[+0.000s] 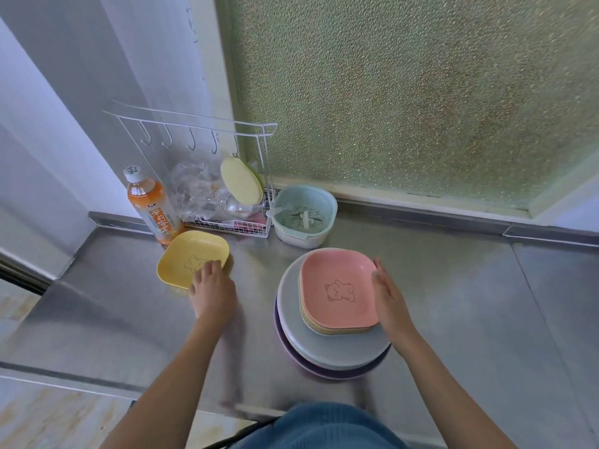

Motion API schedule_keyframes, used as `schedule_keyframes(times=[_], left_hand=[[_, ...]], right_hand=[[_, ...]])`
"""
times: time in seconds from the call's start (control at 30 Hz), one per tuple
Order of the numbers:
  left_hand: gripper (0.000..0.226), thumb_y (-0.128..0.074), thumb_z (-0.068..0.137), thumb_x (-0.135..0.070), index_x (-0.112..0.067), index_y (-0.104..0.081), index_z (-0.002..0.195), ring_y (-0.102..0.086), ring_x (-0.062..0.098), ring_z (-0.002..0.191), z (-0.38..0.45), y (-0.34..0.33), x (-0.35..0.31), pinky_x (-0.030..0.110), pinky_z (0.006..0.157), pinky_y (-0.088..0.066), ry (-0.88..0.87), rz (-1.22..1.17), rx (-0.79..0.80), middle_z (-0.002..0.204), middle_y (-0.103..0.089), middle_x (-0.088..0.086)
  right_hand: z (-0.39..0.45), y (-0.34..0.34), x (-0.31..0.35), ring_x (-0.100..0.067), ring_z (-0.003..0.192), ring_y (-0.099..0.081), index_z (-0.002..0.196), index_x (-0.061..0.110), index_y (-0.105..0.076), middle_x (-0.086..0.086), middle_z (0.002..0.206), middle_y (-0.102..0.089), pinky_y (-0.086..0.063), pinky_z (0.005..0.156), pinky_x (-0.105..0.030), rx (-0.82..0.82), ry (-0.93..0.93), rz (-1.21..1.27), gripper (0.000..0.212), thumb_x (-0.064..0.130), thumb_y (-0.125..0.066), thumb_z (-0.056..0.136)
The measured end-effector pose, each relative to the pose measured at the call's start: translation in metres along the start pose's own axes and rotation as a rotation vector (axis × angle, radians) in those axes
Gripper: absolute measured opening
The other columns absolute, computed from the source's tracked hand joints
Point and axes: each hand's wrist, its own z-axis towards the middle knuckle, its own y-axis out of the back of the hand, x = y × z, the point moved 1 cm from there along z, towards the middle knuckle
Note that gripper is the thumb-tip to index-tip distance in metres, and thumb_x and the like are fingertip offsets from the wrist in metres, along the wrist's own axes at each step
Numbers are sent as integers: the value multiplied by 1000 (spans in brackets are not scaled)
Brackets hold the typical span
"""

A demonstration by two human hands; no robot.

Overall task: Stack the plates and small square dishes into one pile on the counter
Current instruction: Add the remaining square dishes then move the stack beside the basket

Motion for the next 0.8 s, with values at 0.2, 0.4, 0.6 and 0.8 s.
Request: schedule_keyframes(times=[0.2,0.4,0.6,0.8], left_hand=[[28,-39,91,-5,-10,-53,114,-52,33,114,14,-7,23,43,97,-34,10,209,81,117,-60,14],[23,-46,86,1,-8,-57,104,-53,34,107,0,-17,18,43,89,-42,-94,245,25,110,-58,12],[13,-53,81,4,-1,-59,92,-53,38,93,-8,-11,-8,44,77,-43,-223,11,-157,95,-58,18],[26,-40,72,-2,-6,-61,87,-40,27,76,-25,0,-39,38,63,-47,-611,-73,-462,77,-53,11]], right_hand=[[2,-3,-5,-9,136,-31,146,25,-31,7,151,-32,-22,103,-20,-23,-25,23,46,33,-31,101],[1,-4,-3,-3,122,-38,139,26,-41,7,143,-43,-27,101,-22,-39,-27,74,40,31,-31,101],[3,-3,-5,-8,129,-38,140,26,-40,5,145,-42,-27,104,-24,-36,-38,49,42,34,-29,101],[8,2,2,-8,139,-27,147,22,-29,7,153,-29,-18,108,-21,-22,-19,45,49,39,-27,101]])
